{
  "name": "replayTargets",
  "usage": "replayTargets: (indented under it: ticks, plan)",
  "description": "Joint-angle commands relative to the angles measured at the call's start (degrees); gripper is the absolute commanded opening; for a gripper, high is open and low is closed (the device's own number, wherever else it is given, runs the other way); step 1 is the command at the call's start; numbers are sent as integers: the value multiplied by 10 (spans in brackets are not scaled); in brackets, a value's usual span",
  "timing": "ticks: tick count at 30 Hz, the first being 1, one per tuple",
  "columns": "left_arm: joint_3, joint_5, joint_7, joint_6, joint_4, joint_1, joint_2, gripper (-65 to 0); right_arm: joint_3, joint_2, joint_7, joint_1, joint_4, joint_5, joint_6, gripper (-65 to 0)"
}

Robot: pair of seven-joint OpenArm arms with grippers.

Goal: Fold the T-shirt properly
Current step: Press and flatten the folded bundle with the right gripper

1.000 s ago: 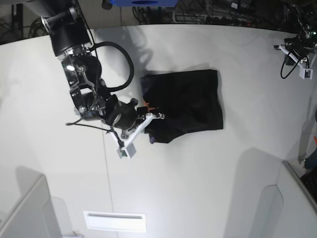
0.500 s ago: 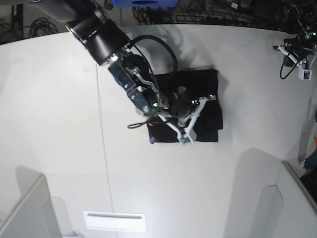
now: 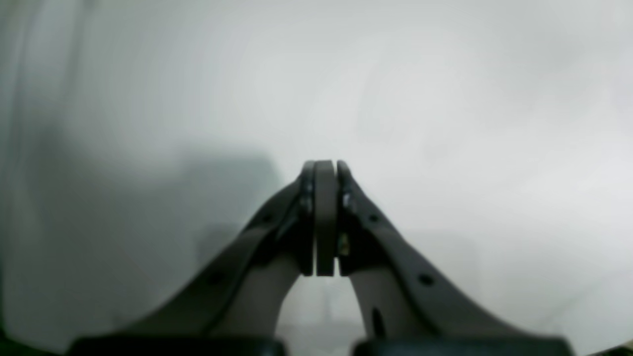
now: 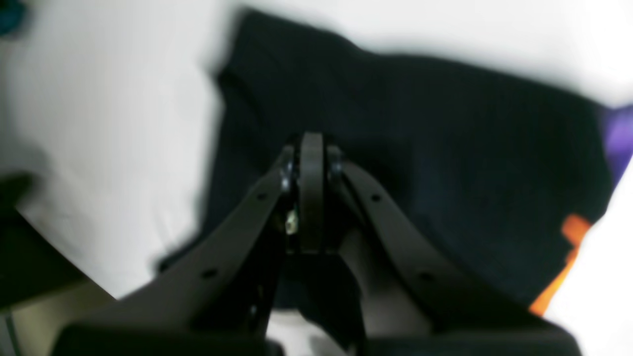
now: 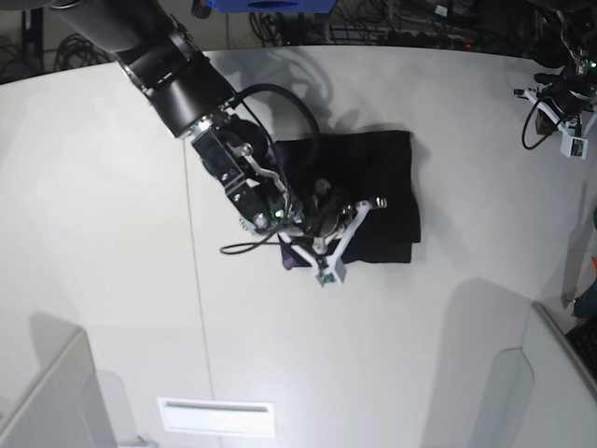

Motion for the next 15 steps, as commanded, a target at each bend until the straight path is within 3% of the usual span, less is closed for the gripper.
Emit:
replayTargets:
  ticks: [1, 6, 9, 12, 13, 15]
  plan:
    - [-5, -29, -1, 0, 34, 1, 5, -650, -6, -7, 9, 12, 26, 15, 8, -650]
    - [-10, -238, 119, 4, 111, -10, 18, -650, 48, 45, 4, -36, 157, 19, 8, -650]
    - [-5, -338, 165, 7, 102, -42, 31, -329, 90, 75, 3, -69, 214, 20, 8, -650]
    - [-5, -364, 183, 52, 90, -85, 75, -56, 132, 109, 3, -105, 251, 20, 8, -650]
    - [-4, -364, 183, 65, 85, -95, 87, 0, 146, 116, 3, -118, 260, 20, 8, -650]
    - [17, -364, 183, 88, 68, -118, 108, 0, 172, 129, 3, -141, 273, 20, 15, -650]
